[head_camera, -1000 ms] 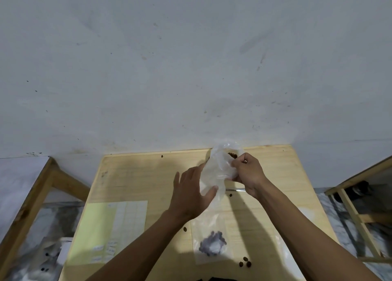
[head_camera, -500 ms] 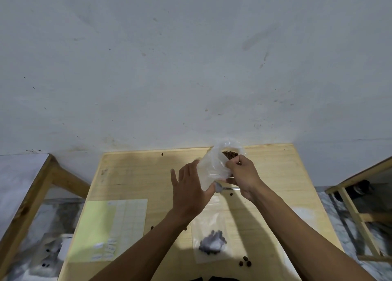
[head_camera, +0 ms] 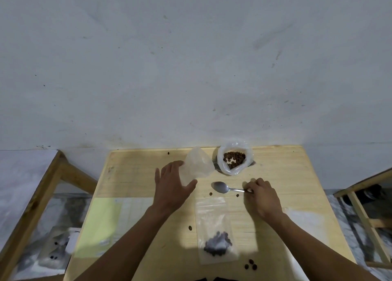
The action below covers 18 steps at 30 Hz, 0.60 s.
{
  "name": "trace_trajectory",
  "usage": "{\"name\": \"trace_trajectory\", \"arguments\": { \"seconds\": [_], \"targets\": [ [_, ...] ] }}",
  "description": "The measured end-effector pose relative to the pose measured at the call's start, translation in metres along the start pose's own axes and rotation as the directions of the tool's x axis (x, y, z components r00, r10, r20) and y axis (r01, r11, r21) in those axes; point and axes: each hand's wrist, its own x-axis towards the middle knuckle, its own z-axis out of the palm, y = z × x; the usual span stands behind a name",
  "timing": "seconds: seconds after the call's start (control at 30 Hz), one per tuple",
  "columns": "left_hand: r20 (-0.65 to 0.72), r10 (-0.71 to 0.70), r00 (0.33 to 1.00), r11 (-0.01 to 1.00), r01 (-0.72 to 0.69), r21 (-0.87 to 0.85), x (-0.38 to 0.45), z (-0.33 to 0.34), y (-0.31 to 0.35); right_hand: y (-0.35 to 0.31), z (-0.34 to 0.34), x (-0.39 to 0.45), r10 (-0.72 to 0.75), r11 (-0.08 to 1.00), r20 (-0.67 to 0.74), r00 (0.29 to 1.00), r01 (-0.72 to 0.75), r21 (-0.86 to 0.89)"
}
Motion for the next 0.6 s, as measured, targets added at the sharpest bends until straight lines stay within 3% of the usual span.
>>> {"name": "trace_trajectory", "arguments": {
  "seconds": [0.2,0.33,0.47,0.6],
  "targets": [
    [0.027,-0.007,1.0,1.0,0.008,-0.017,0.001,0.005,0.006,-0.007,-0.004,0.008,0.099,0.987,0.13,0.987,-0.081,-0.139],
    [0.03,0.005,1.0,1.0,-0.004,-0.023,-0.001,0.01,0.012,-0.013,-0.006,0.009,0.089,0.969,0.178,0.98,-0.043,-0.244],
    [0.01,0.004,1.0,1.0,-0.003,-0.023,0.003,0.009,0.012,-0.007,-0.019,0.013,-0.073,0.983,0.206,0.976,0.105,-0.152],
    [-0.013,0.0,1.0,0.999,-0.001,-0.033,0.008,0.006,0.007,-0.005,-0.052,0.022,-0.046,0.962,0.047,0.998,0.031,0.272]
  ]
}}
